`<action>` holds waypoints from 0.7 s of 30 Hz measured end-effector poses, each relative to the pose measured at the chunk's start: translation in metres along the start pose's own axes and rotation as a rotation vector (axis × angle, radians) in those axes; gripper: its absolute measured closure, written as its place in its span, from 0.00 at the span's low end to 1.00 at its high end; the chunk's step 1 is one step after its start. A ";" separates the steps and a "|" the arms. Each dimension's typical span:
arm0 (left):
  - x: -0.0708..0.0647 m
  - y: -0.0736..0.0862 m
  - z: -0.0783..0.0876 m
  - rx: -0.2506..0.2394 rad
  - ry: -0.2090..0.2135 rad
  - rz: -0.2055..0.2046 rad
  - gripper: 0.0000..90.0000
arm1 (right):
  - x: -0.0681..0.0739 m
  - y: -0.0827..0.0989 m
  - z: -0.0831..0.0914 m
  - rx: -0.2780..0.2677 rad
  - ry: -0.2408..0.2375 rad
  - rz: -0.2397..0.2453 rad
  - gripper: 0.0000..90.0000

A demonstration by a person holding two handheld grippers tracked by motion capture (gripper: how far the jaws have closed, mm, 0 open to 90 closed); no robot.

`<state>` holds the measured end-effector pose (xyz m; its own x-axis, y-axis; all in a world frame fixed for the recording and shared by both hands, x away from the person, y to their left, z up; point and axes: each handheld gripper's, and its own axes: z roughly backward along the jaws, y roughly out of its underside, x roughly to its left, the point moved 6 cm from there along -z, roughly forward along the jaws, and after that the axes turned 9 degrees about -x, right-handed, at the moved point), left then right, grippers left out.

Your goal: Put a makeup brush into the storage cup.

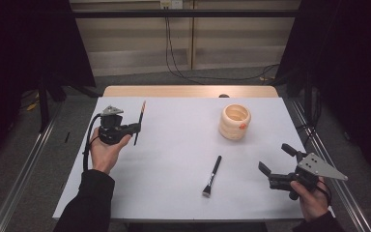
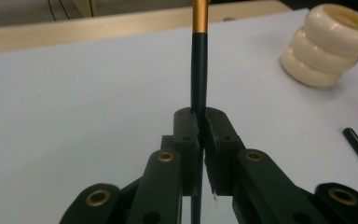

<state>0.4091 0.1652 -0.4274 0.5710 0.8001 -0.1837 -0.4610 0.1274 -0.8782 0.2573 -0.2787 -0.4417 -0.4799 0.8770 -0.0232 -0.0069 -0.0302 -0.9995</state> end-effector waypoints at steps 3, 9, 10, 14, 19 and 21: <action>-0.003 -0.005 0.005 -0.045 0.009 0.001 0.93 | 0.000 0.000 0.000 0.001 0.004 -0.006 0.00; -0.009 -0.014 0.016 -0.166 0.009 -0.036 0.93 | 0.000 0.000 0.000 -0.001 0.001 -0.002 0.00; -0.011 -0.015 0.018 -0.185 0.014 -0.038 0.93 | 0.001 0.000 0.000 0.001 0.000 -0.005 0.00; -0.015 -0.021 0.027 -0.262 0.016 -0.050 0.93 | 0.001 0.000 -0.001 0.000 0.000 -0.003 0.00; -0.017 -0.021 0.036 -0.322 0.014 -0.052 0.93 | 0.001 0.000 0.000 -0.001 0.000 -0.004 0.00; -0.018 -0.019 0.038 -0.340 0.016 -0.047 0.93 | 0.001 0.000 0.000 0.000 0.000 -0.004 0.00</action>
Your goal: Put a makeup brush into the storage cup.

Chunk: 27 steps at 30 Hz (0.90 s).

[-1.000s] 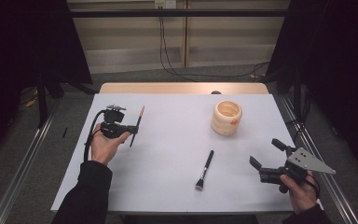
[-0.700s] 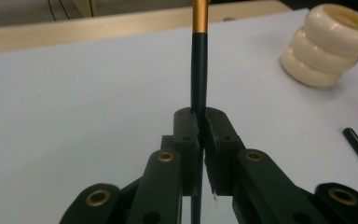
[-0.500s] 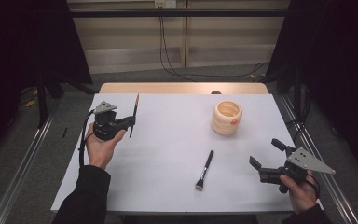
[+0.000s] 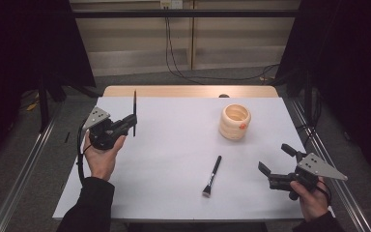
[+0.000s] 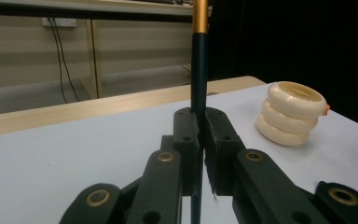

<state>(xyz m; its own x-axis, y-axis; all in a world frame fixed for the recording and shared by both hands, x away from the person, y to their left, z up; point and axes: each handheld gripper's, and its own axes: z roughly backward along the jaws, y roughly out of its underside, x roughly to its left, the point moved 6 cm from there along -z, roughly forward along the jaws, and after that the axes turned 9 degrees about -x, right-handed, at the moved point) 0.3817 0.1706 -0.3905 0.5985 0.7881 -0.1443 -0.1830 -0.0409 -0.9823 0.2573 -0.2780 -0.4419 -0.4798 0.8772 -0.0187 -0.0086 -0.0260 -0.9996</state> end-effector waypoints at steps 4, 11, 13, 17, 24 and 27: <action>0.001 -0.002 0.004 -0.019 -0.002 0.027 0.93 | 0.001 0.000 0.000 0.001 -0.004 -0.001 0.00; -0.005 -0.003 0.009 -0.030 0.014 0.009 0.93 | 0.000 0.000 0.000 0.003 -0.003 -0.010 0.00; -0.007 -0.002 0.010 -0.031 0.008 0.005 0.93 | 0.000 0.000 0.000 0.002 -0.008 -0.007 0.00; -0.010 -0.002 0.013 -0.037 0.013 0.005 0.93 | 0.001 -0.001 -0.001 -0.007 -0.013 -0.008 0.00; -0.020 -0.004 0.016 -0.048 0.039 0.002 0.93 | 0.004 -0.003 -0.002 -0.020 -0.049 -0.025 0.01; -0.023 -0.003 0.017 -0.045 0.049 0.004 0.93 | 0.006 -0.006 -0.002 -0.022 -0.067 -0.025 0.02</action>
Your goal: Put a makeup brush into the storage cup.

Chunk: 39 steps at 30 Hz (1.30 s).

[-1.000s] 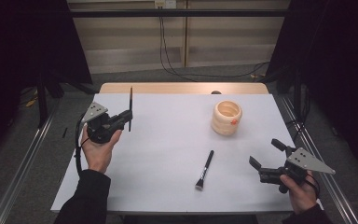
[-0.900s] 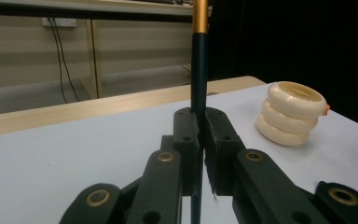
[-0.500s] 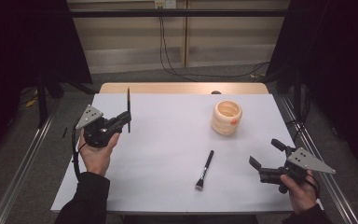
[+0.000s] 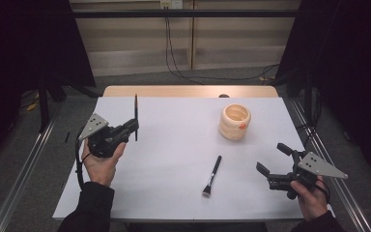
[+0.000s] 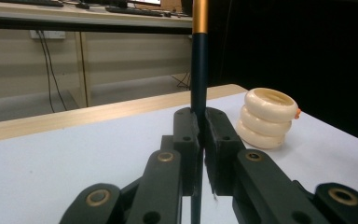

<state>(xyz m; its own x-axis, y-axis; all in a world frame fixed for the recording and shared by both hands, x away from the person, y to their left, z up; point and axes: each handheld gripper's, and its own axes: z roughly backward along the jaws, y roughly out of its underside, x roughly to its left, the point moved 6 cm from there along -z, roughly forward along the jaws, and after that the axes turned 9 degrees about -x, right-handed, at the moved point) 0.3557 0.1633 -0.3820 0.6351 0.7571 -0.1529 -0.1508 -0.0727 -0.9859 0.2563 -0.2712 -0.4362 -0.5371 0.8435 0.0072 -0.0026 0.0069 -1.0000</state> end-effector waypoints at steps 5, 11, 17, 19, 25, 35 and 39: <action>-0.004 0.006 0.000 0.017 0.025 0.005 0.93 | 0.010 -0.005 -0.007 0.017 -0.061 0.004 0.03; -0.009 0.004 0.000 0.011 0.037 0.007 0.93 | 0.014 -0.010 -0.019 0.018 -0.071 -0.032 0.07; -0.015 0.004 0.000 0.018 0.056 0.009 0.93 | 0.020 -0.017 -0.028 0.002 -0.079 -0.007 0.08; -0.018 0.004 -0.001 0.013 0.070 0.011 0.93 | 0.023 -0.019 -0.032 0.004 -0.088 0.001 0.09; -0.025 0.003 -0.004 0.026 0.095 -0.006 0.93 | 0.031 -0.024 -0.046 0.017 -0.131 -0.006 0.13; -0.035 0.001 -0.004 0.026 0.124 -0.008 0.93 | 0.037 -0.031 -0.069 0.014 -0.163 -0.056 0.10; -0.037 0.002 -0.006 0.030 0.137 -0.013 0.93 | 0.041 -0.036 -0.080 0.008 -0.185 -0.042 0.11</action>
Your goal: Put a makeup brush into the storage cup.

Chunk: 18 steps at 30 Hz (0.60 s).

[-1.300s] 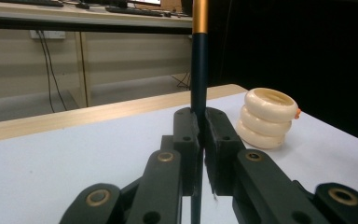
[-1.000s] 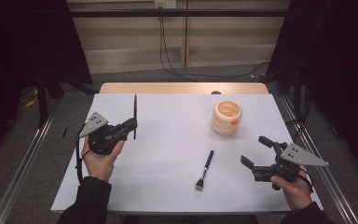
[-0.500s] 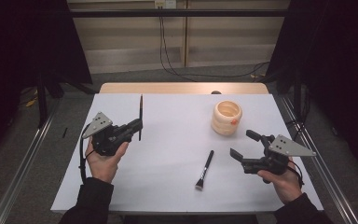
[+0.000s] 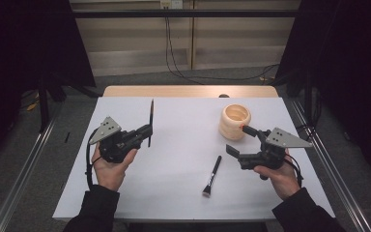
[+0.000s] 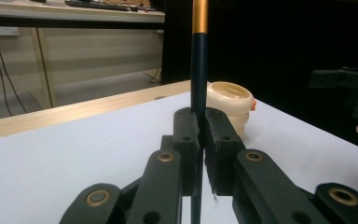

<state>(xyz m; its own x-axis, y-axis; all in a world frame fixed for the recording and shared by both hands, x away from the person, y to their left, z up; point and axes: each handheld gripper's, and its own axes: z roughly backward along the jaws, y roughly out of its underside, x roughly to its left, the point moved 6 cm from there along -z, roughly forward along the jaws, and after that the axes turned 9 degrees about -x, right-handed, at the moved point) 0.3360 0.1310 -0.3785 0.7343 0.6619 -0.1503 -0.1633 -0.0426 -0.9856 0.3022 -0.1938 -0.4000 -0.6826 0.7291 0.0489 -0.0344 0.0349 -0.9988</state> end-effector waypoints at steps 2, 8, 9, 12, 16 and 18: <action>-0.002 0.000 -0.001 0.003 0.005 -0.003 0.93 | 0.003 -0.003 -0.007 -0.009 -0.021 0.008 0.14; -0.005 -0.001 -0.003 -0.005 0.009 0.011 0.93 | 0.011 -0.013 -0.029 -0.013 -0.072 0.028 0.20; -0.006 -0.001 -0.003 -0.006 0.014 0.013 0.93 | 0.012 -0.015 -0.033 -0.012 -0.075 0.031 0.20; -0.008 0.000 -0.004 0.003 0.011 0.005 0.93 | 0.019 -0.019 -0.043 -0.010 -0.111 0.035 0.24; -0.011 0.002 -0.007 0.003 0.025 0.010 0.93 | 0.024 -0.020 -0.057 0.003 -0.145 0.012 0.26; -0.013 0.003 -0.008 0.011 0.028 0.010 0.93 | 0.026 -0.019 -0.065 0.009 -0.168 0.001 0.27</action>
<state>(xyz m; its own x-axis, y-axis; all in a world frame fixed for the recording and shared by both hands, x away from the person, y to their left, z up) 0.3316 0.1165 -0.3800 0.7505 0.6406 -0.1624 -0.1777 -0.0411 -0.9832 0.3324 -0.1311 -0.3794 -0.7950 0.6046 0.0486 -0.0398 0.0280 -0.9988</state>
